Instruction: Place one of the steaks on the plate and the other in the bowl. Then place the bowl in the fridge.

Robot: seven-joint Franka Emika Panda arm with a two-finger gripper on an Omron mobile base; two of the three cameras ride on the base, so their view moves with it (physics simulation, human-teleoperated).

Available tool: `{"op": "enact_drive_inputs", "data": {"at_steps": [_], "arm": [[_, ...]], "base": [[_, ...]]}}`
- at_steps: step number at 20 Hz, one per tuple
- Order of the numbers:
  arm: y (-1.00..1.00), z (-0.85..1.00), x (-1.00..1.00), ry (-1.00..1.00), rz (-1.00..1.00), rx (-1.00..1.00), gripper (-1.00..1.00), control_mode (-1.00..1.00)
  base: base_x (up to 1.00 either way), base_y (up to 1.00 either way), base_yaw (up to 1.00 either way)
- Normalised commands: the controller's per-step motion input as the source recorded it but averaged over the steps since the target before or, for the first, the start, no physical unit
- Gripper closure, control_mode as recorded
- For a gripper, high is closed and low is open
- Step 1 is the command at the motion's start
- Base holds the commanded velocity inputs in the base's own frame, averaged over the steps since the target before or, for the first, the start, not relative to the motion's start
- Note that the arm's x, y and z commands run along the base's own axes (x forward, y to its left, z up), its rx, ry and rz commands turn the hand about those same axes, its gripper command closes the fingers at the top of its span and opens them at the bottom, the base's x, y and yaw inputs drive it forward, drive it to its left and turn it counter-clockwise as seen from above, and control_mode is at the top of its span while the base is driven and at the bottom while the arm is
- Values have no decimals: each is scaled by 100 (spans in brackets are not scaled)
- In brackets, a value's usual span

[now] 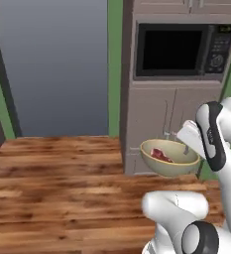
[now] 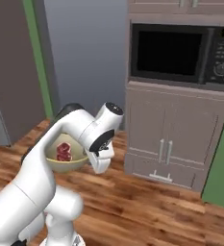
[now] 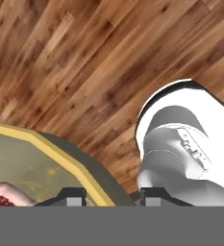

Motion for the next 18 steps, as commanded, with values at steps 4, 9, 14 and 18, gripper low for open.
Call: {"op": "enact_drive_inputs", "data": {"at_steps": [4,9,14,18], "arm": [[0,0,0,0,0,0,100,100],[0,0,0,0,0,0,100,100],[0,0,0,0,0,0,100,100],[0,0,0,0,0,0,100,100]], "base": [[35,37,86],[77,1,73],[69,6,82],[47,21,79]]}}
